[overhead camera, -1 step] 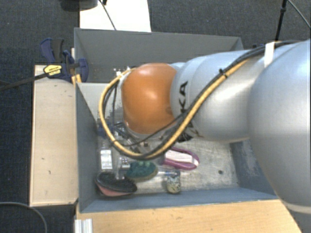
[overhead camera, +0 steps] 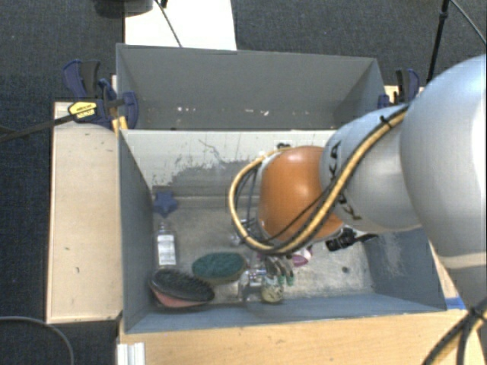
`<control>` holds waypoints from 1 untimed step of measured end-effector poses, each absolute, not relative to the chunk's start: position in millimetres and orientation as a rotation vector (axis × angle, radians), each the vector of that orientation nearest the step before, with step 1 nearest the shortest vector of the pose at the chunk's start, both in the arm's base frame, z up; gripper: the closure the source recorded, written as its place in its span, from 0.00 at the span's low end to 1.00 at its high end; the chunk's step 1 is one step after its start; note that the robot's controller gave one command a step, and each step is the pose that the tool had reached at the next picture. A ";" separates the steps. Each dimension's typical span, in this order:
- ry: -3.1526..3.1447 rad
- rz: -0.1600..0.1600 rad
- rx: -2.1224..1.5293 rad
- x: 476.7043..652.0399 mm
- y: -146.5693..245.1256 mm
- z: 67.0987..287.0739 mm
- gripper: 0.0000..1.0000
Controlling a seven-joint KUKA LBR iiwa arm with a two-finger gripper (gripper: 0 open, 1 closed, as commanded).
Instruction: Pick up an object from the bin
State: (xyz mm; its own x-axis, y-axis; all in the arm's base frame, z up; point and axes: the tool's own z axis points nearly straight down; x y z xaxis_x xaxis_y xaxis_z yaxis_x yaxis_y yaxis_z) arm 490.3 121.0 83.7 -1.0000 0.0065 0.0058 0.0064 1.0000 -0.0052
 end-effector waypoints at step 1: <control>-3.142 -0.001 -0.009 491.5 126.5 86.9 1.00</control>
Offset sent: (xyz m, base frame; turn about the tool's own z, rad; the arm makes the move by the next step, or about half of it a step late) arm 0.0000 0.0000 0.0000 0.0000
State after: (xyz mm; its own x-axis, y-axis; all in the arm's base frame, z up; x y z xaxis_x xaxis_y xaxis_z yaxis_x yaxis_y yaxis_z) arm 491.5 126.5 86.9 -1.0000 0.0055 -0.0003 0.0055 1.0000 0.0009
